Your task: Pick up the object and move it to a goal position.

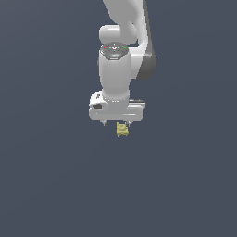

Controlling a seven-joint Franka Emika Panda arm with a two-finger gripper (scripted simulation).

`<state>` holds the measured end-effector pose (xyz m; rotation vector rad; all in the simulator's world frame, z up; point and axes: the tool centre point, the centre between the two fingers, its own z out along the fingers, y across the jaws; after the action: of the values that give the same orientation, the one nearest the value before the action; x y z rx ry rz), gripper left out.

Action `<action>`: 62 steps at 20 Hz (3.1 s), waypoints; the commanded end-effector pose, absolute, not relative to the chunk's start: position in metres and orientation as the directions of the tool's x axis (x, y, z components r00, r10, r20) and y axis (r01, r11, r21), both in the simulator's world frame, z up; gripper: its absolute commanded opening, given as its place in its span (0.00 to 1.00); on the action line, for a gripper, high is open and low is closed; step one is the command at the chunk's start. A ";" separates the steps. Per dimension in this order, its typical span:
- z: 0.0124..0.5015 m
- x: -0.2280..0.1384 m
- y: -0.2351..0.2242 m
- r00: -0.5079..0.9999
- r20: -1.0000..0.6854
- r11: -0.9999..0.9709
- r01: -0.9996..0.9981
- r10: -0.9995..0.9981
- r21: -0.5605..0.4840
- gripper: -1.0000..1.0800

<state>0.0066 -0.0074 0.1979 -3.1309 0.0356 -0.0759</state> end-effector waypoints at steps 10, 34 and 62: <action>0.194 0.001 -0.049 0.997 0.030 -0.997 -0.070 -0.070 0.007 0.96; 0.103 -0.061 0.012 0.999 0.004 -0.999 0.034 0.034 0.002 0.96; 0.039 -0.075 0.021 0.999 0.000 -0.999 0.052 0.052 0.000 0.00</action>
<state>-0.0755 0.0210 0.0399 -3.1404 -0.0821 0.0016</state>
